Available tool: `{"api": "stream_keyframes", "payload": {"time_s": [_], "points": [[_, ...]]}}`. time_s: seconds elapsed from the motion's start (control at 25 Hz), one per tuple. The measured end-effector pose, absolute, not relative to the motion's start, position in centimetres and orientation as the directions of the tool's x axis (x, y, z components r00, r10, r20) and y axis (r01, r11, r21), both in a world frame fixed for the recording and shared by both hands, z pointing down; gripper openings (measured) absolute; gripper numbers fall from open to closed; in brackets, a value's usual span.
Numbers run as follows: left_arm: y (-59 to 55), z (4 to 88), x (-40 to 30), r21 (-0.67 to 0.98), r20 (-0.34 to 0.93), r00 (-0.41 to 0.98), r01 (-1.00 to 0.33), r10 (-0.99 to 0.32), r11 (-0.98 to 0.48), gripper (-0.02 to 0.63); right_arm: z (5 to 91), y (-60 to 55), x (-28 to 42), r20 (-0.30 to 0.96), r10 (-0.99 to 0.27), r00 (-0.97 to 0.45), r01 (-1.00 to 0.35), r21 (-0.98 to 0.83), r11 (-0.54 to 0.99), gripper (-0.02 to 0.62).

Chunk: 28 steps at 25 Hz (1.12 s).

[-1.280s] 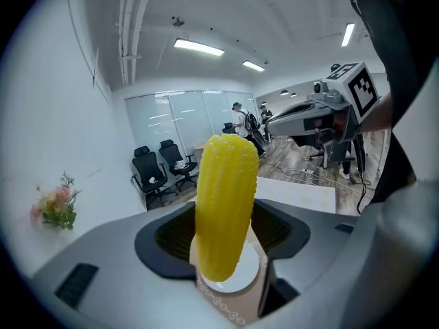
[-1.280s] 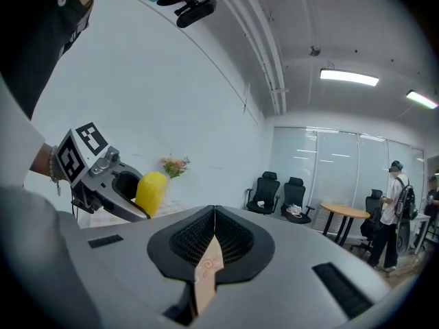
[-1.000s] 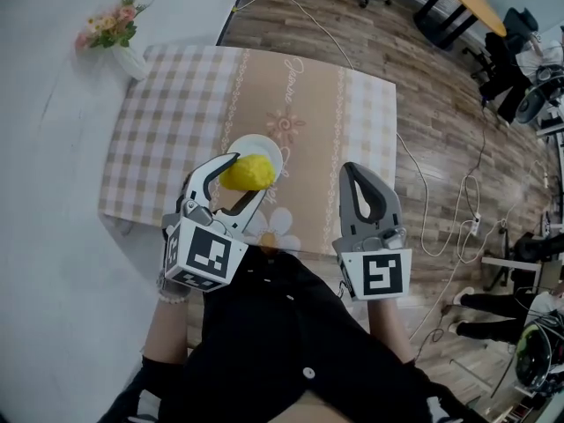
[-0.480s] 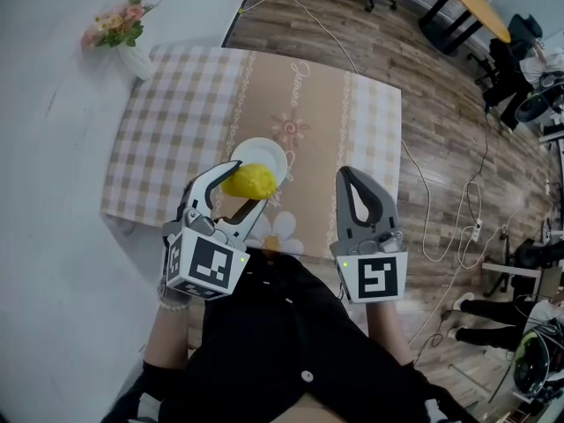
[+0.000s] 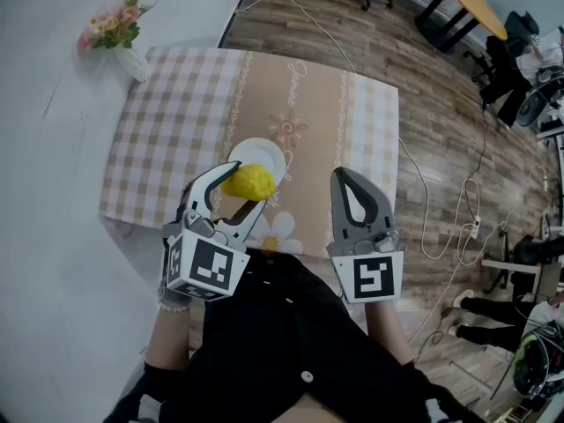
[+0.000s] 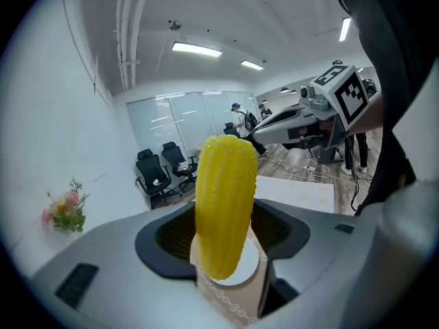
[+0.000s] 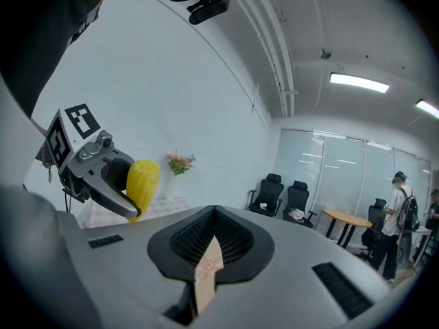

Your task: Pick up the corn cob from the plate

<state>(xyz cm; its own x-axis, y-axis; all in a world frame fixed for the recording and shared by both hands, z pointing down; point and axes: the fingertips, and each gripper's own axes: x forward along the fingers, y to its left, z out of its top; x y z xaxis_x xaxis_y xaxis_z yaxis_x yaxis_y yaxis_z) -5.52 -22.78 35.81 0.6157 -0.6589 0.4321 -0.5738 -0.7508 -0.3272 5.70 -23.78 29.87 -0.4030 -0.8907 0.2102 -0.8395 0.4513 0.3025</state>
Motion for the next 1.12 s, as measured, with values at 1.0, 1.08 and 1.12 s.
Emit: {"api": "stream_keyframes", "payload": {"time_s": [1.0, 1.08, 1.12], "points": [[-22.81, 35.59, -4.97, -0.334, 0.435, 0.622, -0.56, -0.651, -0.758, 0.259, 30.54, -23.37, 5.75, 0.231, -0.883, -0.409, -0.832, 0.304, 0.465, 0.04], [-22.82, 35.57, -4.95, -0.336, 0.436, 0.621, -0.56, -0.652, -0.758, 0.259, 30.51, -23.39, 5.74, 0.231, -0.882, -0.411, -0.829, 0.307, 0.467, 0.04], [-22.83, 35.56, -4.95, -0.336, 0.436, 0.621, -0.56, -0.652, -0.757, 0.259, 30.52, -23.4, 5.74, 0.232, -0.882, -0.411, -0.828, 0.308, 0.468, 0.04]]}}
